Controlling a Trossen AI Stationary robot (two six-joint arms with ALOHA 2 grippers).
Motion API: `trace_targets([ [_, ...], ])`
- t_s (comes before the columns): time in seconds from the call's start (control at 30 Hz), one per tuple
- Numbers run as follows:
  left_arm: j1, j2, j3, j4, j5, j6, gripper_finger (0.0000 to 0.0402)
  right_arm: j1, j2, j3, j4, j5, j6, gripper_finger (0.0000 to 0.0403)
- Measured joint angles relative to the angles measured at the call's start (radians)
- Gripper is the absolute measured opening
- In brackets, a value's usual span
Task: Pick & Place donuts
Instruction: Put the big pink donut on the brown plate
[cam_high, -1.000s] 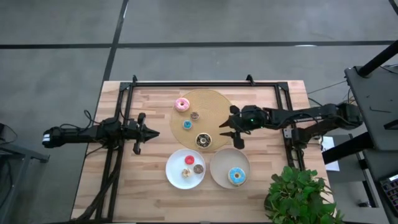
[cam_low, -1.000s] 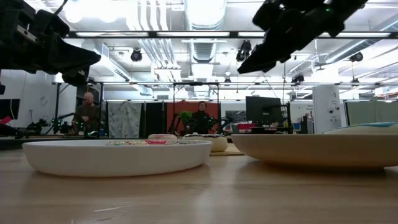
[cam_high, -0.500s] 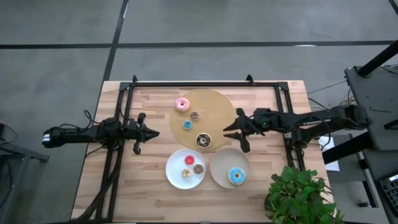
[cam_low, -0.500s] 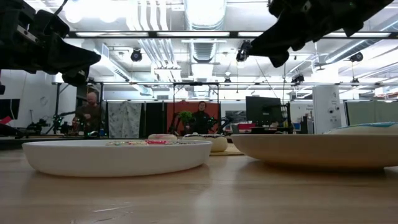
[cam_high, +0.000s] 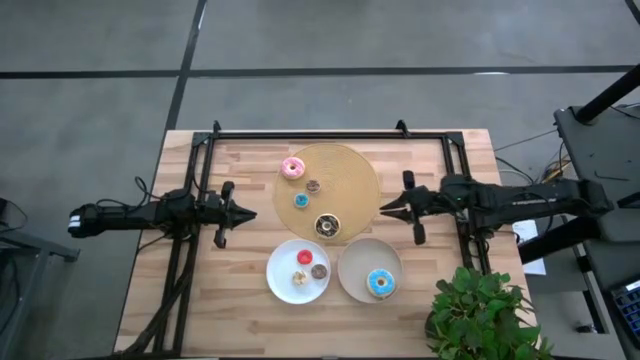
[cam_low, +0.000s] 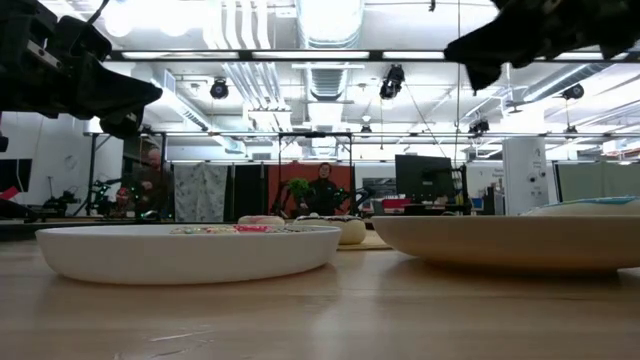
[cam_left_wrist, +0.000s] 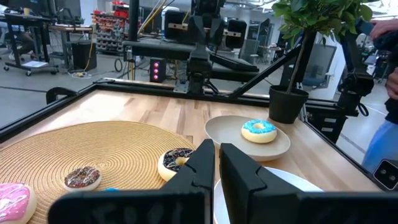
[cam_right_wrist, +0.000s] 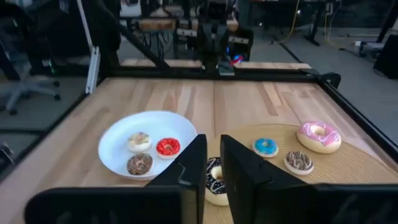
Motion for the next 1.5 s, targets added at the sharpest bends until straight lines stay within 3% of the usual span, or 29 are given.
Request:
trace_targets([
  [0.27,0.0,0.0,0.0,0.0,0.0,0.0,0.0,0.0,-0.176,-0.119,0.001,0.0,-0.019,0.001],
  [0.77,0.0,0.0,0.0,0.0,0.0,0.0,0.0,0.0,-0.434,-0.259,0.002,-0.062,0.031,0.0008],
  [1.5,0.0,0.0,0.0,0.0,0.0,0.0,0.0,0.0,-0.632,-0.327,-0.002,-0.043,0.047,0.0008],
])
